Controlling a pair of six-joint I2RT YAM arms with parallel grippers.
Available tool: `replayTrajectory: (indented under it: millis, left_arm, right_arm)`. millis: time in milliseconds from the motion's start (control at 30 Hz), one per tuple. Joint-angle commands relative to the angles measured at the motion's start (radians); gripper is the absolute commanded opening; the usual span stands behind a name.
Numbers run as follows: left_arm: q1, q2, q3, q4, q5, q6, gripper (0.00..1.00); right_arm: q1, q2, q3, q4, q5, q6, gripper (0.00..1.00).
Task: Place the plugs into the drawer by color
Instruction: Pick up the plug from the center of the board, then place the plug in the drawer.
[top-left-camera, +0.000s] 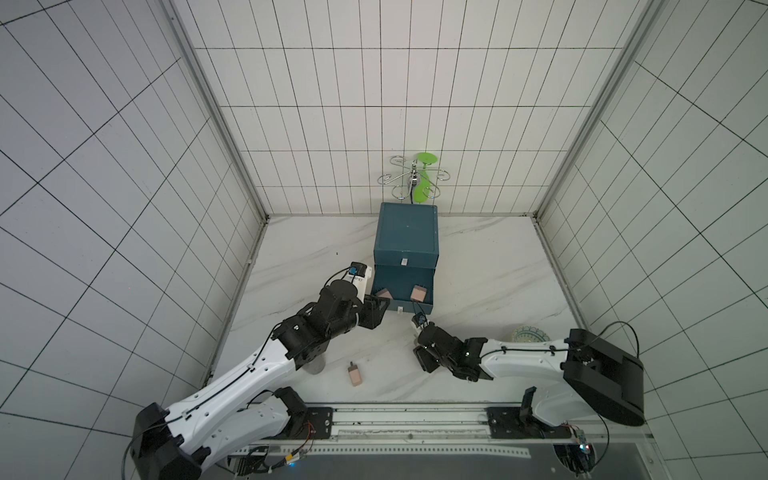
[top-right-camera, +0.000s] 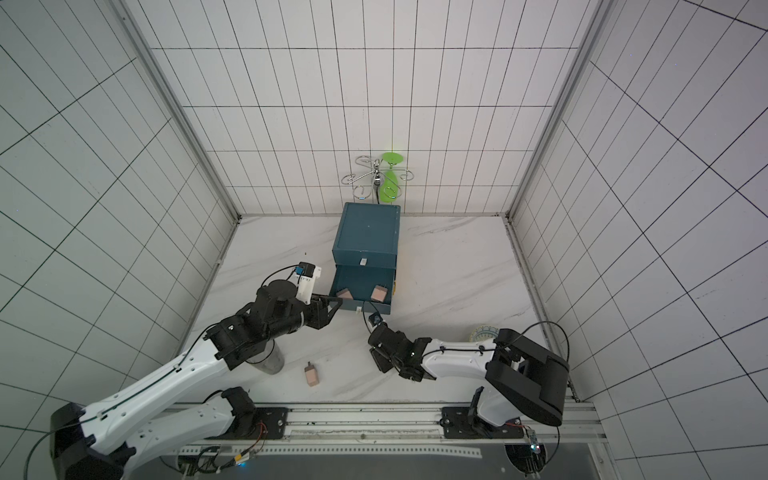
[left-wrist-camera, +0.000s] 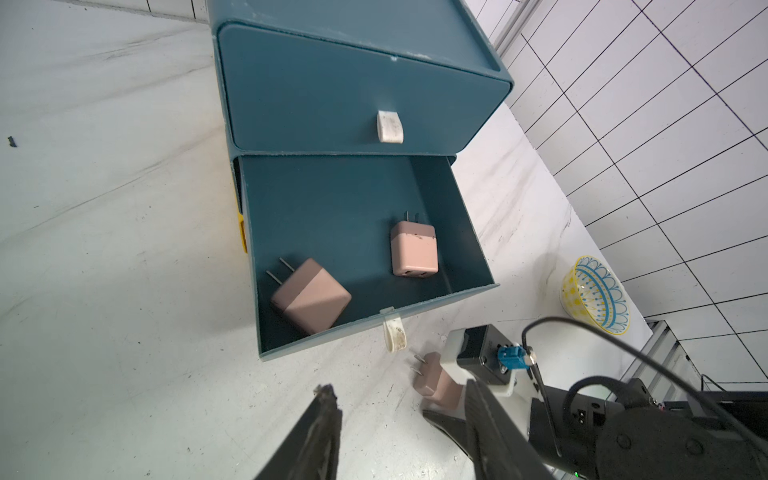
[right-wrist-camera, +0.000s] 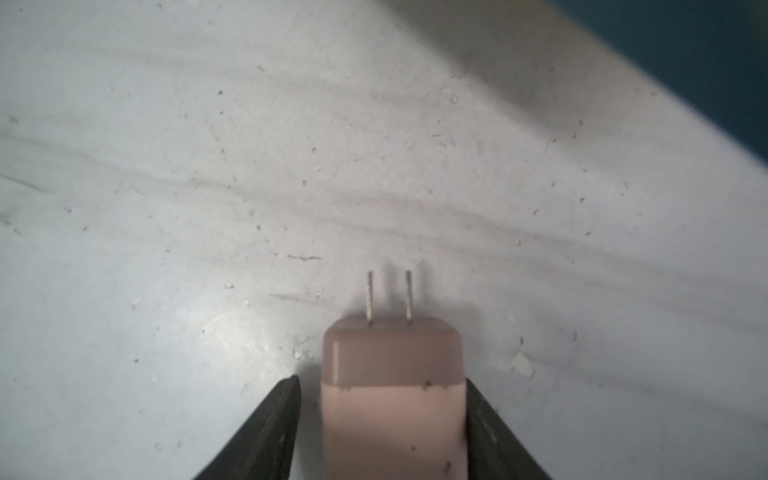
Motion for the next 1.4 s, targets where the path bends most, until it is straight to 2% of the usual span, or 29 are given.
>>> replayTrajectory:
  millis: [0,300,367,467,633,733,800,867,1000,1067,1100,1200,1367]
  left_arm:
    - [0.003,0.003,-0.004,0.027,0.015,0.010,0.51]
    - [0.001,-0.001,-0.007,0.025,0.018,0.008,0.51]
    - [0.003,0.002,-0.008,0.022,0.018,0.010,0.51]
    - [0.003,0.006,-0.005,0.014,0.008,0.010,0.51]
    - [0.003,-0.004,-0.006,0.009,-0.003,-0.016,0.51]
    - [0.012,-0.023,-0.015,0.003,-0.020,-0.048,0.51]
    - [0.035,-0.038,-0.022,0.008,0.008,-0.068,0.51]
    - [0.074,-0.055,-0.044,0.045,0.093,-0.090,0.51]
    - [0.169,-0.075,-0.115,0.228,0.415,-0.159,0.47]
    - [0.202,-0.076,-0.135,0.303,0.523,-0.194,0.46]
    - [0.208,-0.077,-0.133,0.297,0.531,-0.196,0.46]
    - [0.210,-0.093,-0.117,0.220,0.455,-0.178,0.47]
    - [0.210,-0.101,-0.106,0.123,0.304,-0.151,0.50]
  right_arm:
    - [0.020,0.009,0.053,-0.137,0.024,0.054,0.66]
    - [0.019,0.091,0.093,-0.130,0.083,0.061,0.64]
    - [0.019,0.106,0.110,-0.139,0.091,0.062,0.60]
    - [0.019,0.093,0.123,-0.164,0.088,0.076,0.47]
    - [0.028,-0.067,0.156,-0.241,0.028,0.084,0.29]
    - [0.024,-0.203,0.164,-0.238,-0.052,0.088,0.27]
    - [0.001,-0.269,0.187,-0.245,-0.124,0.106,0.26]
    - [-0.040,-0.302,0.221,-0.232,-0.236,0.114,0.25]
    - [-0.105,-0.297,0.305,-0.200,-0.367,0.123,0.21]
    - [-0.142,-0.273,0.339,-0.155,-0.449,0.133,0.21]
    - [-0.149,-0.258,0.363,-0.157,-0.450,0.133,0.21]
    - [-0.157,-0.197,0.455,-0.220,-0.390,0.103,0.21]
    - [-0.164,-0.067,0.613,-0.388,-0.184,0.077,0.21]
